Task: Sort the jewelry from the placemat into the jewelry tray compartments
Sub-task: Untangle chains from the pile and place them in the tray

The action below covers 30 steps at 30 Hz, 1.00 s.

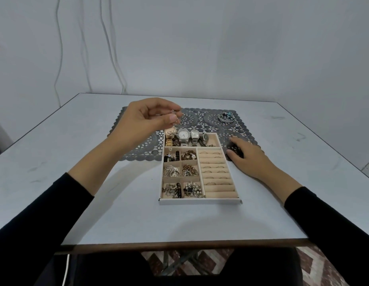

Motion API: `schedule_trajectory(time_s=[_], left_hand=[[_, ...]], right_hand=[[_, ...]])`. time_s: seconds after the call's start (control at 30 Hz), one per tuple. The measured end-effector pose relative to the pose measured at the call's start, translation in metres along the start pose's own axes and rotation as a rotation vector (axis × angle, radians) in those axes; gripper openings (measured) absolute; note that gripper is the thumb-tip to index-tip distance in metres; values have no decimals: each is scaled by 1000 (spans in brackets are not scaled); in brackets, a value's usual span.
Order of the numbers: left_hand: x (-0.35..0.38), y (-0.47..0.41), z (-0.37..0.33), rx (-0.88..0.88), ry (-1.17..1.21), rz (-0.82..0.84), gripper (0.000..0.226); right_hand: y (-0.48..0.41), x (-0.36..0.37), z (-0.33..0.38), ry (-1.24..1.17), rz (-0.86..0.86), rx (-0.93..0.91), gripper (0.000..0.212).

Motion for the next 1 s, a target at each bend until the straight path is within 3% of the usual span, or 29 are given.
schedule_trajectory(time_s=[0.7,0.87,1.0], left_hand=[[-2,31,30,-123,-53,82,21],[2,40,42,-176,-141,207,29],[3,43,42,-183,-134,236,20]], right_hand=[[4,-5,8,21,20,3,43],[4,-5,8,17,28,4,41],[5,-4,9,12,29,0,42]])
Point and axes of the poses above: each hand's wrist, its own y-axis away from the middle knuckle, its own x-axis out of the palm, z = x × y, the point moved 6 cm from there along -y, towards the middle knuckle, and after that the axes turned 11 degrees about -z, right-handed, at the moved point
